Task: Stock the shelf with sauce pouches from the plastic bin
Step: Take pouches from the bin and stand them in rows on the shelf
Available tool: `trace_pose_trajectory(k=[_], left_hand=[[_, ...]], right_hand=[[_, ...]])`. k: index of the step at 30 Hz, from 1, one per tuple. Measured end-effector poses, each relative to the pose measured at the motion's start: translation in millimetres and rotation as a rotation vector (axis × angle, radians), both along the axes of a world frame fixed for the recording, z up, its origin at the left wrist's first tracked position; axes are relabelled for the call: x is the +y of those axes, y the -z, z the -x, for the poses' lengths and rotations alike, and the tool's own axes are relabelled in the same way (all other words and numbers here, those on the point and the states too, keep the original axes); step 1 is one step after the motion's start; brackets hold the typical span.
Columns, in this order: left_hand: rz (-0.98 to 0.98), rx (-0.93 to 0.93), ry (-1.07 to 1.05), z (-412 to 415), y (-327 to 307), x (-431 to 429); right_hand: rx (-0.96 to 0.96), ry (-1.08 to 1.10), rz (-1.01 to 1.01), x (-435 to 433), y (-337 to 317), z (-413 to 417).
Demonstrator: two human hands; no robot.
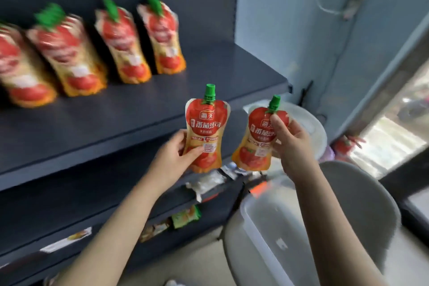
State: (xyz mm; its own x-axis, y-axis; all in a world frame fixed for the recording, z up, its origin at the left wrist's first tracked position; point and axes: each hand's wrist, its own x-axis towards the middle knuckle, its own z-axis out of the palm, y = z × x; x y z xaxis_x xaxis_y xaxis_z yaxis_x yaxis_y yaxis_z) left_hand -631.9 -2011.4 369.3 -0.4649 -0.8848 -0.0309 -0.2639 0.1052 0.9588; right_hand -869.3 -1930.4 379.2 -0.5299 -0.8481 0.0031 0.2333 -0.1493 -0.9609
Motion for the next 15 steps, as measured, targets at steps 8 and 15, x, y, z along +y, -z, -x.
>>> trace_pose_trajectory(k=[8,15], left_hand=[[0.171,0.050,-0.253,-149,-62,-33],[0.243,0.069,-0.305,-236,-72,-73]], right_hand=[[0.031,-0.187,0.174,-90,-78,-137],[0.054,-0.242,0.182,-148,-93,-236]])
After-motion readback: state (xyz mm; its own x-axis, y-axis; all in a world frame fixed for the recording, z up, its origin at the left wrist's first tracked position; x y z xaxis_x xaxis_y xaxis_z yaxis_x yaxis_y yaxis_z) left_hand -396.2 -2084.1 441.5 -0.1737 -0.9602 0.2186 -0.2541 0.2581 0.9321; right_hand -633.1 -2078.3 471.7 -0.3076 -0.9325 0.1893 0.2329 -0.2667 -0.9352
